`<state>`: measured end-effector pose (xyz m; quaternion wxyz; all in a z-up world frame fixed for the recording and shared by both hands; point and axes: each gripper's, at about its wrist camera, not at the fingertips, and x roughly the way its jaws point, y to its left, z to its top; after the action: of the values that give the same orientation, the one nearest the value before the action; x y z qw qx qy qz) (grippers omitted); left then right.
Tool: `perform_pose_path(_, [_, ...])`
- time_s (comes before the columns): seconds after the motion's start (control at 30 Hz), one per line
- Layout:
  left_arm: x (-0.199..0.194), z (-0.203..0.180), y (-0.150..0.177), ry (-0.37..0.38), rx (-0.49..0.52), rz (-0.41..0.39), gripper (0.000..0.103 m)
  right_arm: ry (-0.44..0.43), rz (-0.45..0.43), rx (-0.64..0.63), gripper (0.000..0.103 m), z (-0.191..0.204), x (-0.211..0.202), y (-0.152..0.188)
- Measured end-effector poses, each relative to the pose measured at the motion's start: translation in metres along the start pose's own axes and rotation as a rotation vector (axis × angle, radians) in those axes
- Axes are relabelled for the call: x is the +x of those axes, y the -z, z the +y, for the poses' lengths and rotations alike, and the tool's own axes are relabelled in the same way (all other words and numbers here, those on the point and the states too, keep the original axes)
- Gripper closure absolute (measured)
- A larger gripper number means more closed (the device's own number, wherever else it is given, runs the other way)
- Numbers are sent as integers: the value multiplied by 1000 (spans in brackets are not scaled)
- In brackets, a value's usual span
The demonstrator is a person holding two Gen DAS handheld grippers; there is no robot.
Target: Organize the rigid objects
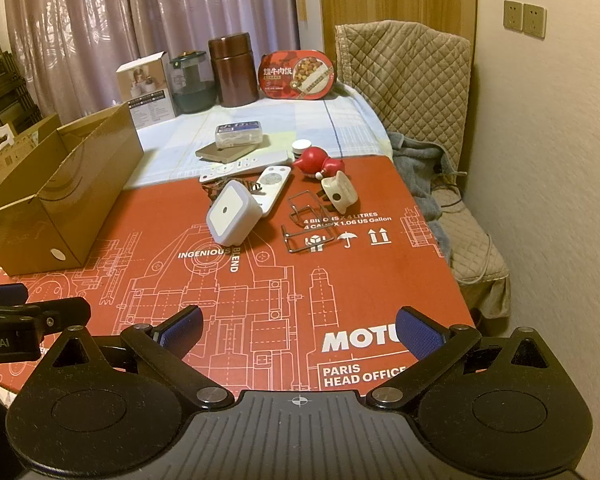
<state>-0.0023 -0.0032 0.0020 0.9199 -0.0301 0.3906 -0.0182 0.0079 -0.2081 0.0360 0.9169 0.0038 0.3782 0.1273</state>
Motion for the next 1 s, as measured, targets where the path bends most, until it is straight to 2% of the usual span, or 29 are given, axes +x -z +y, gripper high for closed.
perform_pose_path(1.0, [0,-1,1,7,-5,-3,8,-1,3,-3,3,1,1,0])
